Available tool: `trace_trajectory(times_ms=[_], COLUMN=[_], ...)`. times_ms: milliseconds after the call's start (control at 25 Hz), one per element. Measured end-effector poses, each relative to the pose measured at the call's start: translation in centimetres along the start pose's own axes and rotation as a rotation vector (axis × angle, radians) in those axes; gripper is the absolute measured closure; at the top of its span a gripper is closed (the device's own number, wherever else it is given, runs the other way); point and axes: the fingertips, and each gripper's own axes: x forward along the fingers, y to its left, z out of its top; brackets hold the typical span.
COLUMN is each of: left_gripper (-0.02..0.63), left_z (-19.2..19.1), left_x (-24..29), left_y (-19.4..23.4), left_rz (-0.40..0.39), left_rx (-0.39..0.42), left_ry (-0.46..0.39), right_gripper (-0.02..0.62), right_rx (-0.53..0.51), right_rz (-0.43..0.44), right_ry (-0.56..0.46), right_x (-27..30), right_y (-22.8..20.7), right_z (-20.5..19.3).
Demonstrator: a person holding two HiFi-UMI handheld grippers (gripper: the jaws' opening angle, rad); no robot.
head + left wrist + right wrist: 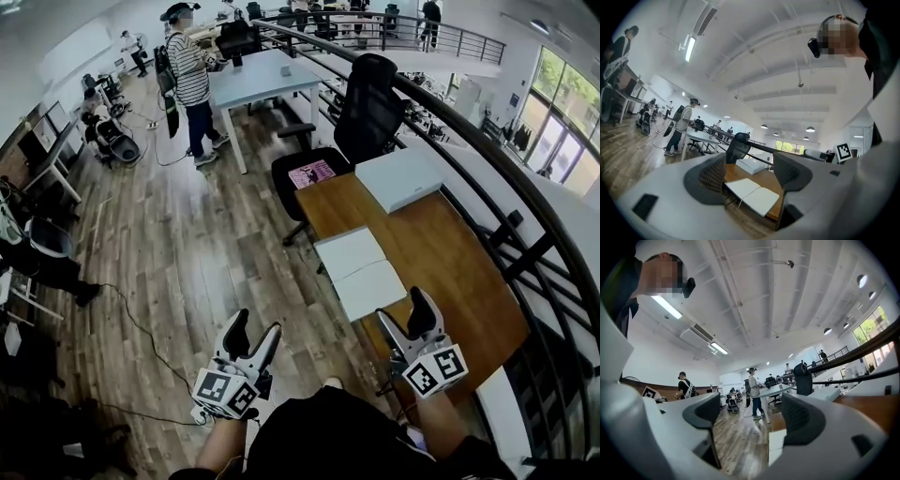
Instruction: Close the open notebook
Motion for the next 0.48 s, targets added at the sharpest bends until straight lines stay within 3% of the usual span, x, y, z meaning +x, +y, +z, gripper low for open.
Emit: trace_trajectory(times_ms=[480], left_gripper=[0.301], left_z=[-2.4], left_x=[5.6], left_y=[-2.6], left_rz=[-0.024], left_rx=[-0.007], left_ry=[0.075], right_gripper=[0.202], right_rx=[0.055], right_rz=[0.005], right_ry=[0.033], right_x=[1.5], right_y=[-5.3], right_z=[-0.3])
